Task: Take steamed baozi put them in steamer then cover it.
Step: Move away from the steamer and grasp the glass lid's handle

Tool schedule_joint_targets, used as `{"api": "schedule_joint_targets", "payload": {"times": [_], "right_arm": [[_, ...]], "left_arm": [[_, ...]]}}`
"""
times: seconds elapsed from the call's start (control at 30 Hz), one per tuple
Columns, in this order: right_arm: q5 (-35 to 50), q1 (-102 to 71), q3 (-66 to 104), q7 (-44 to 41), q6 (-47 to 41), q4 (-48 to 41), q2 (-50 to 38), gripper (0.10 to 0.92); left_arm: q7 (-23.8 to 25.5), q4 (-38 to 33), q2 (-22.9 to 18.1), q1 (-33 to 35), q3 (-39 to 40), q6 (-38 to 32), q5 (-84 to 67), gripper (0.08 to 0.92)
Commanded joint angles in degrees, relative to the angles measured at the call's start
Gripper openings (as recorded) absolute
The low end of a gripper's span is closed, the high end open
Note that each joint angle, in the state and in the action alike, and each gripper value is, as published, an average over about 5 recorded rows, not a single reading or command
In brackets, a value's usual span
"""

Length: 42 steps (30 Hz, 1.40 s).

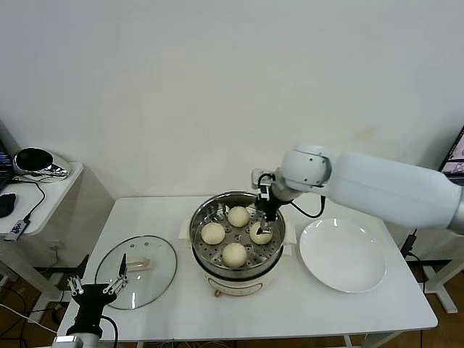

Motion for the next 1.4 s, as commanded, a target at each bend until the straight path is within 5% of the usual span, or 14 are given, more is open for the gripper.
{"api": "schedule_joint_targets", "payload": {"times": [0.03,0.27,0.57,1.03,1.4], "right_arm": [[13.63,-23.31,23.66,27.05,13.54,14.85,-19.32,0.823],[-0.82,-66.42,58.92,37.58,33.75,16.29,-18.85,0.823],[-20.46,-99.2,94.46,33.29,51.47,12.63,6.37,0.823],[-22.63,-117.18,120.44,33.76,52.14,17.89,30.11,0.823],[-22.28,-120.42,128.31,38.88,51.05,19.35,33.82,0.823]], "left_arm": [[-0.07,0.17,-0.01,0.07,0.22,0.25,0.52,0.823],[-0.92,0.15,-0.68,0.01,1.08,1.26,4.0,0.823],[-4.84,2.13,-1.6,0.19,1.76,2.37,18.89,0.823],[-4.28,10.97,4.01,1.95,-2.98,-0.41,77.11,0.823],[-2.48,23.19,6.76,-12.64,1.8,-0.94,83.65,0.823]]}}
